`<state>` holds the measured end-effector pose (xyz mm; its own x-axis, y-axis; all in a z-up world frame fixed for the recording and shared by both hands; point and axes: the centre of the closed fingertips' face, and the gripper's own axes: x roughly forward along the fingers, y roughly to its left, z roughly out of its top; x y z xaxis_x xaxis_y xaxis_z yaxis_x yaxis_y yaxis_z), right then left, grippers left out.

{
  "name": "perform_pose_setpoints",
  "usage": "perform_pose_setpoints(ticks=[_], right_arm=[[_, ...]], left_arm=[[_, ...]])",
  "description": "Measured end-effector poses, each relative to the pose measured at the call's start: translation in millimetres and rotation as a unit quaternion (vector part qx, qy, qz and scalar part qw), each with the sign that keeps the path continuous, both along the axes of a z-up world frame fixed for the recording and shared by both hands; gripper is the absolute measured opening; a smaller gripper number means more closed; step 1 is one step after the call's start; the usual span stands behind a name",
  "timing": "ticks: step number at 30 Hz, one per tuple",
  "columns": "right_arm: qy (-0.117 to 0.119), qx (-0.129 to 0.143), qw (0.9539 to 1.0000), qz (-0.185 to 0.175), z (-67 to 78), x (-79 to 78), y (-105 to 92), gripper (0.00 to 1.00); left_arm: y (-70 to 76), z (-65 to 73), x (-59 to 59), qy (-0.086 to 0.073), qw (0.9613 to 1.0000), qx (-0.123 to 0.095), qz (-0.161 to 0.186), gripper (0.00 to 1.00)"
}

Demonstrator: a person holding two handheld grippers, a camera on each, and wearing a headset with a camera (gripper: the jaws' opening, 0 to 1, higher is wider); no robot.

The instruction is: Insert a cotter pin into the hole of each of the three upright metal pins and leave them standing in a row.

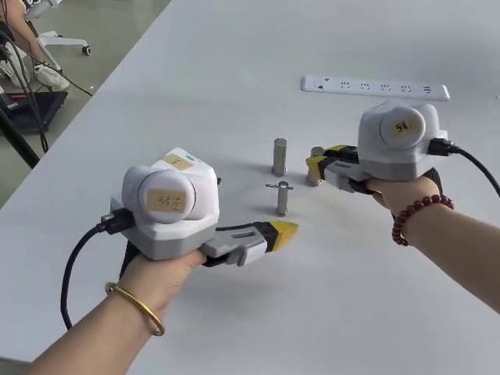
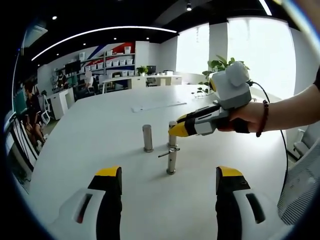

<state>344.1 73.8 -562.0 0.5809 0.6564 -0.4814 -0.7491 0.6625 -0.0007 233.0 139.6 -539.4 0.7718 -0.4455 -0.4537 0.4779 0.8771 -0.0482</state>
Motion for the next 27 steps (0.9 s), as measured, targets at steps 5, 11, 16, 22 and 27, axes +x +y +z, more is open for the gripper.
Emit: perform_pose_setpoints(ticks=[5,11,16,22,27], right_arm=[[-0.002,0.0,1.0,-0.001,5.7,-6.2,-4.4,0.08],[-0.003,0.005,1.0,-0.006,13.9,-20.2,-11.1,0.08],[-0.003,0.001,1.0,-0.006,12.2,-29.0,-15.4,0.08],[-0.003,-0.002,1.0,-0.008,12.7,-48.5,-20.1,0.08],[-0.002,0.0,0.9998,-0.019,13.4,-61.1,-23.4,0.08]], left_arm=[[1.0,-0.3,-2.3,0.001,1.0,0.001,0.001,0.77],[-1.8,3.9,-5.5,-0.003,1.0,0.001,-0.004,0.77],[-3.1,3.4,-11.3,0.001,1.0,0.004,-0.008,0.77],[-3.9,5.4,-18.6,0.001,0.9999,0.004,-0.011,0.77],[-3.7,8.0,-23.1,-0.002,0.9999,0.006,-0.012,0.77]])
